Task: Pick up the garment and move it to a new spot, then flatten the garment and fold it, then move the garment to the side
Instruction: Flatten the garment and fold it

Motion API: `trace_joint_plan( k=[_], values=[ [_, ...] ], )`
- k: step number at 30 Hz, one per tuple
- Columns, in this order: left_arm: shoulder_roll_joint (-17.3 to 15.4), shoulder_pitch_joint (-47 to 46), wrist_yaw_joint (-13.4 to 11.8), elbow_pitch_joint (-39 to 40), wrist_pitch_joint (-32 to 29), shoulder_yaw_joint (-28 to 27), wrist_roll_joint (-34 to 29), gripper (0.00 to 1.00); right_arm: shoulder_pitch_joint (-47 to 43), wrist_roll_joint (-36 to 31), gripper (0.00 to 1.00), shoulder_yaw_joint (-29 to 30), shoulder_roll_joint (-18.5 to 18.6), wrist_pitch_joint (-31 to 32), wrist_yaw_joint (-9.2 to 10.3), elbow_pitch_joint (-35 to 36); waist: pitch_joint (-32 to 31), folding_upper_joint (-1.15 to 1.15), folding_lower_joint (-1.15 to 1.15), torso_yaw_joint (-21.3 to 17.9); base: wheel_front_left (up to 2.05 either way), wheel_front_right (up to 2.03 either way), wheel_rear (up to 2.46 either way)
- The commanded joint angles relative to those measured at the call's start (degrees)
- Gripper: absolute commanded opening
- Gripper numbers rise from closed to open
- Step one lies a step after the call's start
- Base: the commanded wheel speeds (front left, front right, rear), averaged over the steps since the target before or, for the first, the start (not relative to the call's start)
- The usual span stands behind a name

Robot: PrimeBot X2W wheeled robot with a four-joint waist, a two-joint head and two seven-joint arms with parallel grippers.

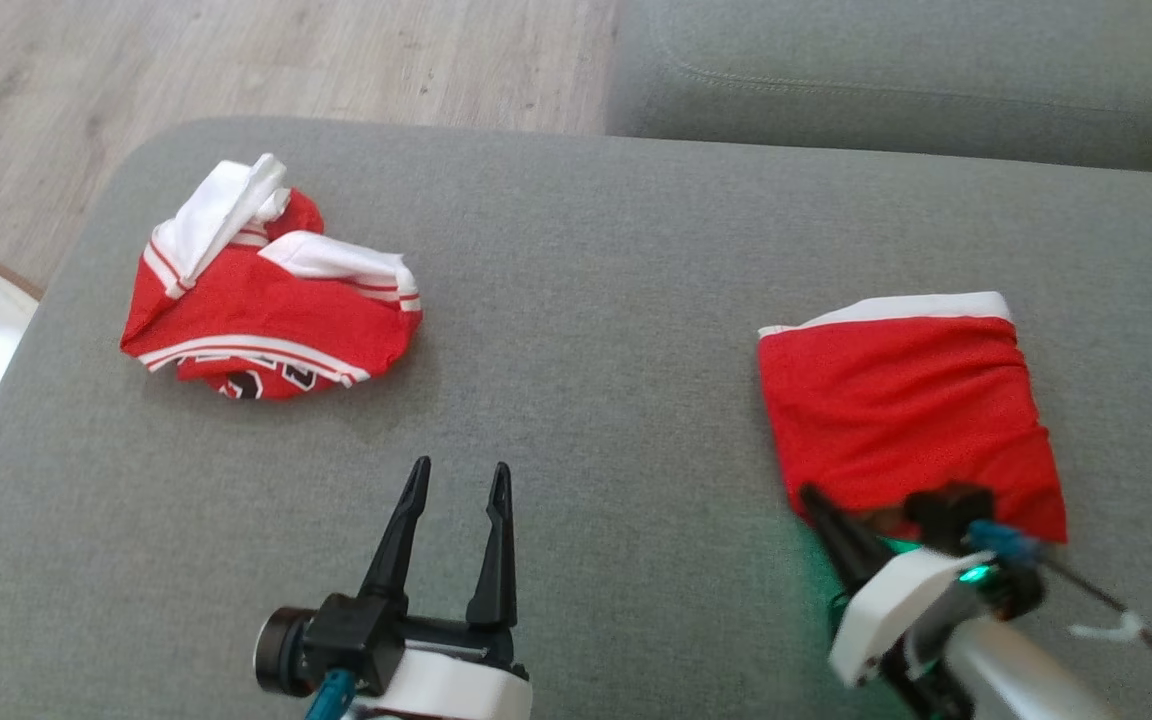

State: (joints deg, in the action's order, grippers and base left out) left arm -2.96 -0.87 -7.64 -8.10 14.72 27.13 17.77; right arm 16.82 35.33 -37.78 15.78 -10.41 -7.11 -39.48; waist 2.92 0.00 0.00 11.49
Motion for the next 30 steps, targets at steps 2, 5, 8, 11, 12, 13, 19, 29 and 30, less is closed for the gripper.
trace_joint_plan(
  k=[2, 5, 8, 11, 12, 13, 19, 29, 30],
  values=[
    [0.08, -1.8, -0.31, 1.7, 0.28, -1.89, 0.32, 1.0, 0.08, 1.68, 0.0, -3.69, -0.9, -1.07, -0.37, 0.96, -0.82, 0.0, 0.0, -0.77, 0.0, 0.0, 0.0],
    [0.08, -1.34, -0.24, 1.45, 0.28, -2.23, 0.2, 1.0, -0.52, 3.58, 0.0, -6.43, -1.57, -1.79, -0.37, 1.37, -2.09, 0.0, 0.0, -1.52, 0.0, 0.0, 0.0],
    [0.08, -0.42, -0.19, 1.55, 0.28, -3.12, 0.01, 1.0, -0.71, 3.68, 0.0, -6.94, -1.4, -3.38, -0.37, 2.25, -3.84, 0.0, 0.0, -2.32, 0.0, 0.0, 0.0],
    [0.08, 1.11, -0.77, 2.59, 0.28, -4.99, -0.51, 1.0, -0.49, 0.9, 1.0, -4.65, -0.9, -4.39, -0.37, 3.85, -5.19, 0.0, 0.0, -3.74, 0.0, 0.0, 0.0],
    [0.08, 1.74, -1.04, 3.01, 0.28, -5.72, -0.63, 1.0, -0.57, -0.33, 1.0, -3.18, -0.78, -4.49, -0.37, 4.74, -5.58, 0.0, 0.0, -4.27, 0.0, 0.0, 0.0],
    [0.08, 2.38, -1.27, 3.37, 0.28, -6.39, -0.73, 1.0, -0.72, -1.88, 1.0, -0.97, -0.65, -4.53, -0.37, 6.45, -5.96, 0.0, 0.0, -4.79, 0.0, 0.0, 0.0],
    [0.08, 6.04, -2.21, 5.65, 0.28, -9.95, -1.88, 1.0, -7.78, -11.92, 1.0, 14.53, -0.84, -4.57, -0.37, 17.66, -8.15, 0.0, 0.0, -7.41, 0.0, 0.0, 0.0],
    [0.08, 11.26, -2.21, 8.59, 0.28, -13.38, -3.44, 1.0, -19.99, -20.97, 1.0, 26.73, -2.7, -4.58, -0.37, 24.38, -10.5, 0.0, 0.0, -10.03, 0.0, 0.0, 0.0],
    [0.08, 11.84, -2.19, 8.76, 0.28, -13.63, -3.77, 1.0, -20.89, -21.69, 1.0, 27.0, -2.78, -4.58, -0.37, 24.51, -10.64, 0.0, 0.0, -10.26, 0.0, 0.0, 0.0]
  ],
)
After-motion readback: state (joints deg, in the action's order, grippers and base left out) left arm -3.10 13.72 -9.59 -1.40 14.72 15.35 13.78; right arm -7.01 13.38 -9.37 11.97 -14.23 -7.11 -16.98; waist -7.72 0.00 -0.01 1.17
